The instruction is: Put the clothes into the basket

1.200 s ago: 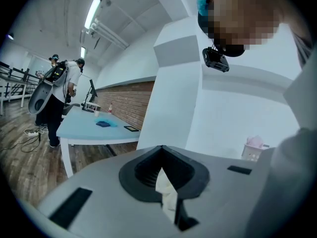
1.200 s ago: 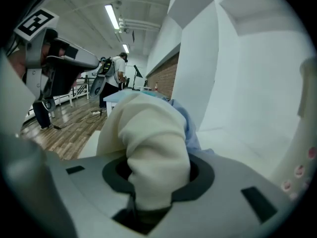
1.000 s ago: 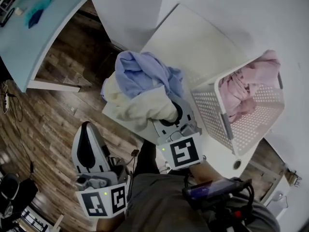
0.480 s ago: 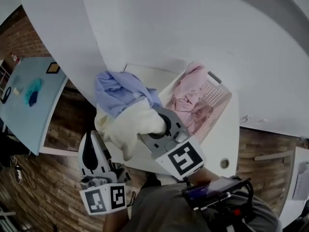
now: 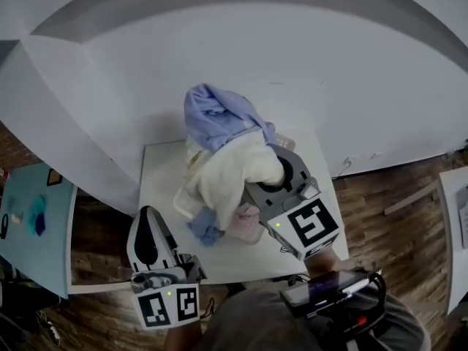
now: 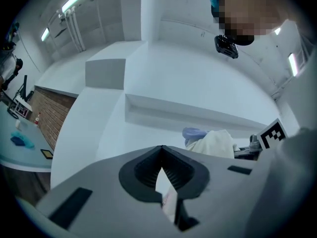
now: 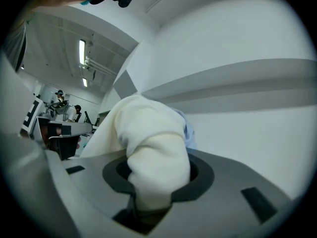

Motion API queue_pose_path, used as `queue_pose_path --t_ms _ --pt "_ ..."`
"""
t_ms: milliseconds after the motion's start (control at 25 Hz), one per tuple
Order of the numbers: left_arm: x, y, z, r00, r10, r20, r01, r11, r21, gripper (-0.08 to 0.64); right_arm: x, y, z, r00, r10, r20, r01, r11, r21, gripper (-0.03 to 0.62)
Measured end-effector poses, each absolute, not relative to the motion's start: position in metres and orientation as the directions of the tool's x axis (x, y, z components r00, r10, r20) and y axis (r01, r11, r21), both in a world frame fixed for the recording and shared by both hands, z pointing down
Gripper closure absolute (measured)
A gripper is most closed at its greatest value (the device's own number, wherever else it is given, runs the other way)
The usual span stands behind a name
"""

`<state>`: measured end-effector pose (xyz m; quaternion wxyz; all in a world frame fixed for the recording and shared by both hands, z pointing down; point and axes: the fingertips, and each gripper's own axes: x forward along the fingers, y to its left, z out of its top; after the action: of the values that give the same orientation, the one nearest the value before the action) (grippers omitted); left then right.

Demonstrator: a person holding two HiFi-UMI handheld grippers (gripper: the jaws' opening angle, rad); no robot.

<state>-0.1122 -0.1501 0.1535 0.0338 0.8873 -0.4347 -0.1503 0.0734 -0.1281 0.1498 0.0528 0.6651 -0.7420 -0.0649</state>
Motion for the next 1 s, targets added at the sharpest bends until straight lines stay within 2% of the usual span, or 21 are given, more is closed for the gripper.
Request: queue_pose_path --t_ms 160,280,320,440,480,760,1000 --pt "-0.092 -0.15 0.164 0.594 -0.776 -0.213 -0.752 -0.63 0.196 0.552 0.103 -0.125 0.167 -0.065 -0.997 0.034 -0.982 0.07 0.174 0.443" --pt "-0.086 -0.146 0.178 0.59 -0.791 -0.158 -0.761 -0.611 0.217 0.552 0.104 -0.128 0.208 -0.089 -0.976 0.198 -0.976 0.125 0.18 0.425" --pt "-0.084 -0.148 0.183 0.588 -0.796 -0.143 -0.765 -0.605 0.22 0.552 0.101 -0.135 0.228 -0.109 -0.956 0.272 -0.969 0.163 0.187 0.397" --pt "-0.082 -0.162 0.203 0.581 -0.808 -0.104 -0.778 -0.588 0.22 0.552 0.091 -0.149 0.288 -0.177 -0.868 0.464 -0.941 0.287 0.178 0.218" --pt "-0.083 -0.163 0.211 0.576 -0.813 -0.084 -0.785 -0.579 0.223 0.552 0.087 -0.149 0.302 -0.198 -0.844 0.499 -0.936 0.314 0.16 0.207" --pt "-0.094 -0.158 0.245 0.547 -0.837 -0.018 -0.809 -0.534 0.243 0.552 0.093 -0.134 0.325 -0.226 -0.805 0.549 -0.926 0.353 0.137 0.225" --pt "-0.09 -0.152 0.238 0.54 -0.841 -0.042 -0.812 -0.533 0.237 0.552 0.104 -0.121 0.301 -0.239 -0.833 0.498 -0.924 0.353 0.146 0.244"
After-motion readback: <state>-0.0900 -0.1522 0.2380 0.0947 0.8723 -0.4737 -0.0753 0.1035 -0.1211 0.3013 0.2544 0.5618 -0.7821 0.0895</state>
